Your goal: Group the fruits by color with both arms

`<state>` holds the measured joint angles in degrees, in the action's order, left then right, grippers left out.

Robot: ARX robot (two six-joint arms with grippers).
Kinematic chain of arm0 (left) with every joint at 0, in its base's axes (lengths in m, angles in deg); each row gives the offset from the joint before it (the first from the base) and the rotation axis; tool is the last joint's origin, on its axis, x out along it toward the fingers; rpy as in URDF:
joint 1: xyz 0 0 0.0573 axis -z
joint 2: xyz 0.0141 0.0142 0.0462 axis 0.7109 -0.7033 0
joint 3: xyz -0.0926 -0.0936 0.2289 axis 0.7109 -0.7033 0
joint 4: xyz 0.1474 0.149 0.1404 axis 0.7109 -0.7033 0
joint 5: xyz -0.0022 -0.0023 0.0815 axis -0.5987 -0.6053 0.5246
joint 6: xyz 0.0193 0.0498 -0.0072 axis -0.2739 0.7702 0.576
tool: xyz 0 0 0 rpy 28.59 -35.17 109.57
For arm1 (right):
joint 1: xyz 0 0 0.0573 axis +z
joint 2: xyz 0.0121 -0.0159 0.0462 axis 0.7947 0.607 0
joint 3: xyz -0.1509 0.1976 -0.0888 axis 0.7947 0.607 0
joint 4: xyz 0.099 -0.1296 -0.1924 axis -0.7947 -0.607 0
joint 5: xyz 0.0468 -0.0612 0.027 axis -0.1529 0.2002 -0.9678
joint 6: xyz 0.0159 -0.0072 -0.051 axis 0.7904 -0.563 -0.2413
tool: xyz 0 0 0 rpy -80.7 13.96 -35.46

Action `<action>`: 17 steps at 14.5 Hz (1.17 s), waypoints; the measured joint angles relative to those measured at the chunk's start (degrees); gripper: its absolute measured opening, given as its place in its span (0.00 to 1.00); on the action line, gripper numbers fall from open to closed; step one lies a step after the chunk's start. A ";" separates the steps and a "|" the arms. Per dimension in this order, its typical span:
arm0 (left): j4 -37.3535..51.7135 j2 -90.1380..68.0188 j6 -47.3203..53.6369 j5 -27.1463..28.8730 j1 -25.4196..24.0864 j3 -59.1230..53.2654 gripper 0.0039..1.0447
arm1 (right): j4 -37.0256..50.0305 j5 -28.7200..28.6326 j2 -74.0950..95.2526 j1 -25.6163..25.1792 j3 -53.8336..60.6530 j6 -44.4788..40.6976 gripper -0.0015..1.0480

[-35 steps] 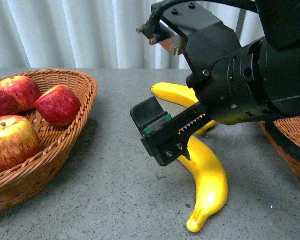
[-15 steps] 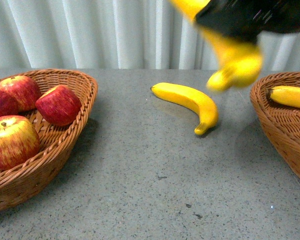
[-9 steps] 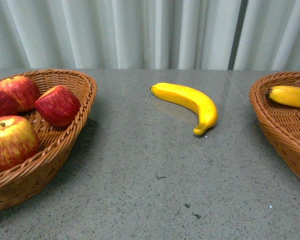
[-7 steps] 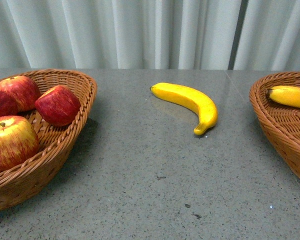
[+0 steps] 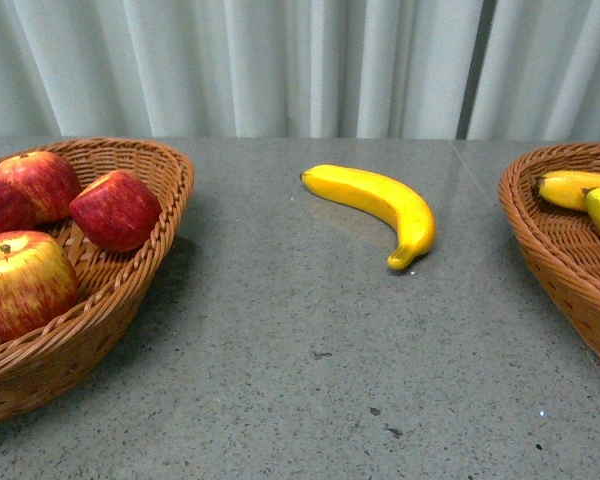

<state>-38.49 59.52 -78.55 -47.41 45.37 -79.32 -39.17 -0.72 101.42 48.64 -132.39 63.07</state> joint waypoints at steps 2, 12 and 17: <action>0.00 0.00 0.00 0.00 0.00 0.00 0.94 | 3.63 1.68 7.13 9.01 -6.45 5.44 0.94; 0.00 0.00 0.00 0.00 0.00 0.00 0.94 | -8.28 10.45 42.53 24.26 -42.75 9.94 0.94; -0.02 0.00 0.00 0.00 0.00 0.00 0.94 | -21.55 11.47 48.02 21.11 -50.95 7.28 0.94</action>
<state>-38.51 59.52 -78.55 -47.41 45.37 -79.32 -60.72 10.76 149.44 69.75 -183.34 70.35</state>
